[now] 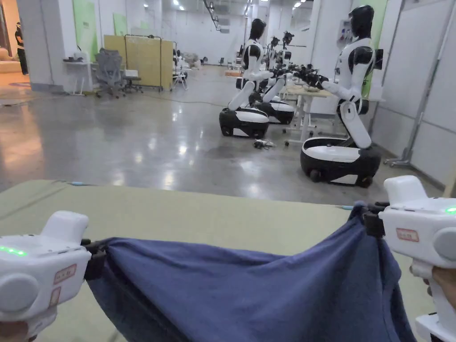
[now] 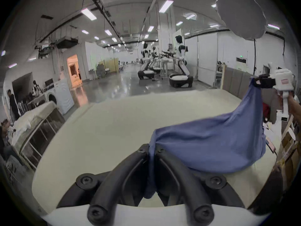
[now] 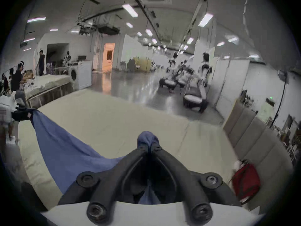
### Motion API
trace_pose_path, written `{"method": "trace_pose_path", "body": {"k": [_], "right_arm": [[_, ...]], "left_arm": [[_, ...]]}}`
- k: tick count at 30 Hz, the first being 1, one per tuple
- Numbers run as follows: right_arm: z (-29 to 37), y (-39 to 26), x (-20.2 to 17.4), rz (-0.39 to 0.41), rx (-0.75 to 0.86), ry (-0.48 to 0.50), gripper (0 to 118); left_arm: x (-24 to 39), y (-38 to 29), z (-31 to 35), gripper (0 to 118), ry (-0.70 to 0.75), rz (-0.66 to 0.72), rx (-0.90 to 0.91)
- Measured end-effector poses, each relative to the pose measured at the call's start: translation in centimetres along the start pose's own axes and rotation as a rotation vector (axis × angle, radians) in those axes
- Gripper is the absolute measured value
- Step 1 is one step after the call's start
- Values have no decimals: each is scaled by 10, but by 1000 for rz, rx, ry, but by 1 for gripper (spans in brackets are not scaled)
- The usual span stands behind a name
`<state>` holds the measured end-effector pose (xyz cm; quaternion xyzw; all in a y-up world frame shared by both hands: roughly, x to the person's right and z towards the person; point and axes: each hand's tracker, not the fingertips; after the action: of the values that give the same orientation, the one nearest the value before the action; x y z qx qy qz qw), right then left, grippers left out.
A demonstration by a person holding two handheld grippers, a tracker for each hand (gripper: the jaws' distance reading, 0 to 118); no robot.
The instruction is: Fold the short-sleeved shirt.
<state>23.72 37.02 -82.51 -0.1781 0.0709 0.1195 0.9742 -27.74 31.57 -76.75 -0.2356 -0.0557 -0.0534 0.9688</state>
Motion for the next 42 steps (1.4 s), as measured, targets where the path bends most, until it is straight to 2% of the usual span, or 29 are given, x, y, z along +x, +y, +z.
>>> {"method": "trace_pose_path", "body": {"k": [5, 11, 14, 20, 25, 28, 34, 37, 42], "right_arm": [[31, 75, 45, -40, 144, -76, 6], [58, 155, 79, -99, 299, -107, 6], [64, 187, 88, -85, 346, -141, 6], [59, 207, 96, -172, 413, -100, 6], [25, 170, 92, -203, 360, -76, 6], [-1, 128, 86, -253, 309, -44, 6], [-34, 60, 82, -277, 219, -32, 6], [-25, 40, 79, -273, 193, -34, 6], [38, 8, 70, -252, 178, 4, 6]], "left_arm": [[7, 90, -15, 4, 85, -138, 80], [5, 196, -19, 4, 158, -146, 190], [5, 241, -14, 4, 222, -173, 252], [6, 286, 5, 4, 255, -188, 320], [2, 257, -23, 4, 267, -205, 303], [9, 212, -53, 4, 237, -204, 251], [23, 134, -101, 4, 199, -199, 146], [24, 107, -99, 4, 188, -178, 118], [29, 64, -41, 4, 143, -180, 99]]}}
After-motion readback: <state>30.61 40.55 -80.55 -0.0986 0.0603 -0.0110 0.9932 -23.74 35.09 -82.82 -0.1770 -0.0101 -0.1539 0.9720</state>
